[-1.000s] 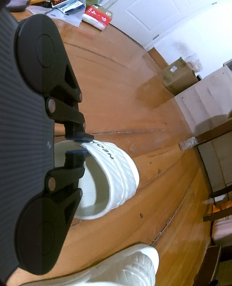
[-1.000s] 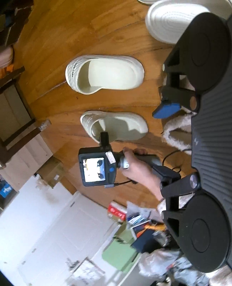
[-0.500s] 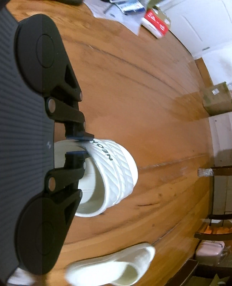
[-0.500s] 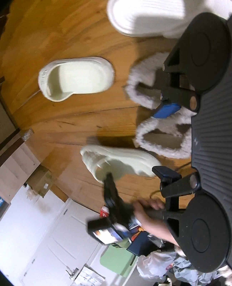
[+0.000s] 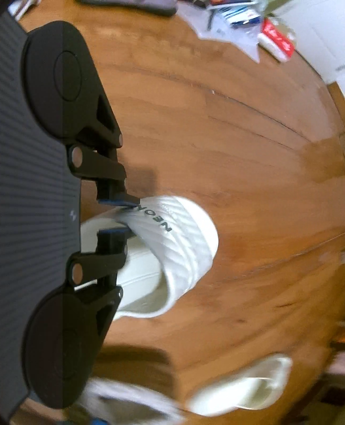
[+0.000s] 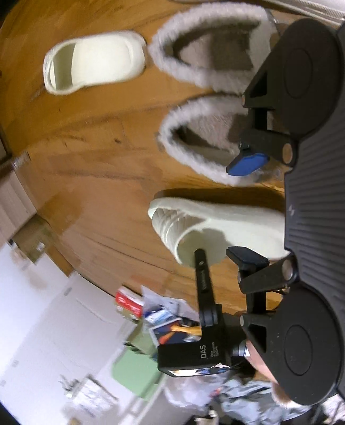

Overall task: Organize scattered shoes
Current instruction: 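Carry the white slide with the left tool and set it down, then grasp the white NEON slide strap with the right tool and lift it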

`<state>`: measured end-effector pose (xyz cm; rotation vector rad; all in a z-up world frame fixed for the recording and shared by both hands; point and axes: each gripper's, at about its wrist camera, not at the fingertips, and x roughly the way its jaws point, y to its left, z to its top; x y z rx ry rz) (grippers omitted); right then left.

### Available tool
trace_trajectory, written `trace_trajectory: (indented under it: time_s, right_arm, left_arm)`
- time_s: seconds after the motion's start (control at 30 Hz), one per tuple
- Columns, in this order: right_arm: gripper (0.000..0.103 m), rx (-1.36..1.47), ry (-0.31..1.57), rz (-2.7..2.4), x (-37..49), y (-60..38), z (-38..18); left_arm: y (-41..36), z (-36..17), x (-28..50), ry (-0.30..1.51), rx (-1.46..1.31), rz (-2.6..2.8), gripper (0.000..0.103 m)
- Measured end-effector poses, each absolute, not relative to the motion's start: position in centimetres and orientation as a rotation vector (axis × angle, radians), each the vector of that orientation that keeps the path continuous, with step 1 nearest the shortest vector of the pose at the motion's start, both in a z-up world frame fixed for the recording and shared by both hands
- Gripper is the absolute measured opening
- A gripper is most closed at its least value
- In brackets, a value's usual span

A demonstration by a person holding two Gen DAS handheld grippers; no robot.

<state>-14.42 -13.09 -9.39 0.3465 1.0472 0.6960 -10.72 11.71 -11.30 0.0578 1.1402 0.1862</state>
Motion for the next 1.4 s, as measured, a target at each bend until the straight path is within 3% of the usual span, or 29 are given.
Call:
trace_trajectory:
  time_s: [0.03,0.07,0.1,0.27,0.43,0.63,0.73,0.83,1.0,1.4]
  right_arm:
    - [0.061,0.319,1.053,0.706,-14.7,-12.6,-9.2]
    - [0.063,0.291,1.059,0.716,-14.9,-12.0,-9.0]
    - [0.063,0.263,1.065,0.726,-15.2,-11.5,-8.8]
    - [0.066,0.09,1.105,0.821,-16.2,-8.1,-6.6]
    - [0.079,-0.328,1.066,1.021,-18.6,-2.5,-0.7]
    - [0.085,-0.892,1.005,1.112,-20.7,2.2,-0.3]
    - [0.087,-1.024,0.994,1.109,-19.8,4.4,-1.4]
    - [0.089,-1.061,0.986,1.096,-18.1,5.5,-2.9]
    - [0.089,-1.141,0.886,1.11,-15.3,6.2,-5.5]
    - [0.088,-1.243,0.944,1.275,-12.4,9.9,-7.5]
  left_arm:
    - [11.9,-11.3,-11.2,1.174,0.055,0.191,0.054]
    - [12.7,-11.2,-11.9,1.203,-0.005,0.198,0.074]
    - [14.0,-11.0,-12.7,1.218,-0.11,0.2,0.085]
    - [20.5,-10.9,-15.0,1.163,-0.619,0.001,0.089]
    - [24.7,-12.5,-16.3,1.191,-0.832,0.082,0.089]
    - [24.2,-11.7,-15.9,1.162,-0.787,0.021,0.089]
    - [22.7,-11.7,-15.5,1.211,-0.574,0.09,0.089]
    - [22.8,-11.9,-15.8,1.23,-0.485,0.198,0.089]
    - [24.6,-12.5,-16.2,1.191,-0.612,0.107,0.089]
    - [26.3,-14.0,-17.0,1.18,-0.699,0.121,0.089]
